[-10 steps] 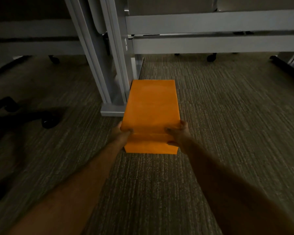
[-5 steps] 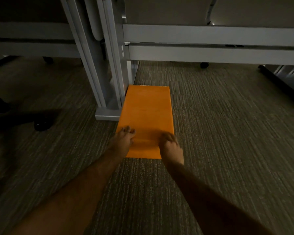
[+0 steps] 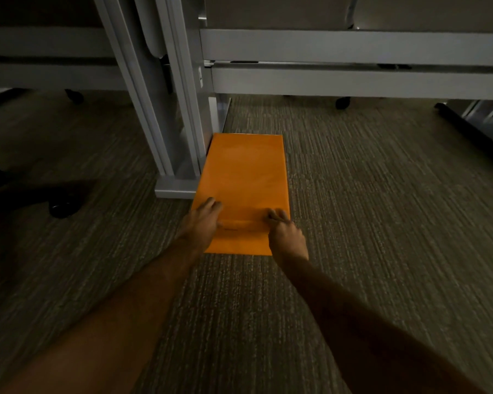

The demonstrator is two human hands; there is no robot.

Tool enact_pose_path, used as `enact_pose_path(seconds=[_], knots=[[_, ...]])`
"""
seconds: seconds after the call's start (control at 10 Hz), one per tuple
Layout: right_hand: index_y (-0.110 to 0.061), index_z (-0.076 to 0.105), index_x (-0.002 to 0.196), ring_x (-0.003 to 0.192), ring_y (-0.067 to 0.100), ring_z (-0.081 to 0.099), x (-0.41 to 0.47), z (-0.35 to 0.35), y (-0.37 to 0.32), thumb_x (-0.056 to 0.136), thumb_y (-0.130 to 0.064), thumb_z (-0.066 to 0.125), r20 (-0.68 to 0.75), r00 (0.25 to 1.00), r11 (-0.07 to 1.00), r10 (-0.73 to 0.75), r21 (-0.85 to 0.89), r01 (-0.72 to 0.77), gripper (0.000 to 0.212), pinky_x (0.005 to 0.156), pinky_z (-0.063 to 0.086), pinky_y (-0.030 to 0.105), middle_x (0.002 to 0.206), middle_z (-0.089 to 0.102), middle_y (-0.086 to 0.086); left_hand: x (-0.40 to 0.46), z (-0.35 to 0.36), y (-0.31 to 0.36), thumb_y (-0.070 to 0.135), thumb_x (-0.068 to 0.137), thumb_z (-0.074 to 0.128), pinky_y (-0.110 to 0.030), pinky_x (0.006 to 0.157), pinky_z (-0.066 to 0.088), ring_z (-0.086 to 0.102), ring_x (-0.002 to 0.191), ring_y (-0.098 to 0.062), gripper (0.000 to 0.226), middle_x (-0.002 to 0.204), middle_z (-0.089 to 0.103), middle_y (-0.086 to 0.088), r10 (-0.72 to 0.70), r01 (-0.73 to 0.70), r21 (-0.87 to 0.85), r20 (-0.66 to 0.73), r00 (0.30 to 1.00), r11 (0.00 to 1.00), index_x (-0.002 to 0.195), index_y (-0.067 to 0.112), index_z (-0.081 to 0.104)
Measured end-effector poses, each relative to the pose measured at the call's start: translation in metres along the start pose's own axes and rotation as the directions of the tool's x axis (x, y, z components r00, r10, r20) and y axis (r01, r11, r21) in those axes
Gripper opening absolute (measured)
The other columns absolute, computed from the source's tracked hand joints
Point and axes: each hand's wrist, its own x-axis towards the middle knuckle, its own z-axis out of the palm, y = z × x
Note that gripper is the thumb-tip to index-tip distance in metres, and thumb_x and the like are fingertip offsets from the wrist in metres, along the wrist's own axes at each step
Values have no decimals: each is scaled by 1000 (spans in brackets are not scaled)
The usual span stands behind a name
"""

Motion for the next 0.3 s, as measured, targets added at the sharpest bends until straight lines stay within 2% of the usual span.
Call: enact_pose_path(seconds=[0.1,0.2,0.3], knots=[[-16,24,159,153,34,16,6,-38,2,97,-26,61,360,931,997,-60,-21,72,72,120,29,51,169,10,8,-3,-10,4,14,99,50,-44,96,44,53,124,-33,39,145,47,-11,2,-2,-13,32,999,1000,138,12,51],[-14,16,160,155,36,4,-7,-59,7,95,-35,64,431,899,993,-74,-54,107,83,123,20,53,170,6,9,-6,-18,11,12,100,48,-42,93,43,55,121,-32,32,138,51,-11,-17,17,8,40,999,1000,131,10,57],[-21,10,161,155,34,-1,-34,-78,17,94,-39,63,364,930,998,-46,49,30,87,123,14,55,170,2,7,-10,-28,16,13,102,46,-39,102,38,47,131,-32,34,144,48,-13,-73,63,85,124,990,994,134,8,56]])
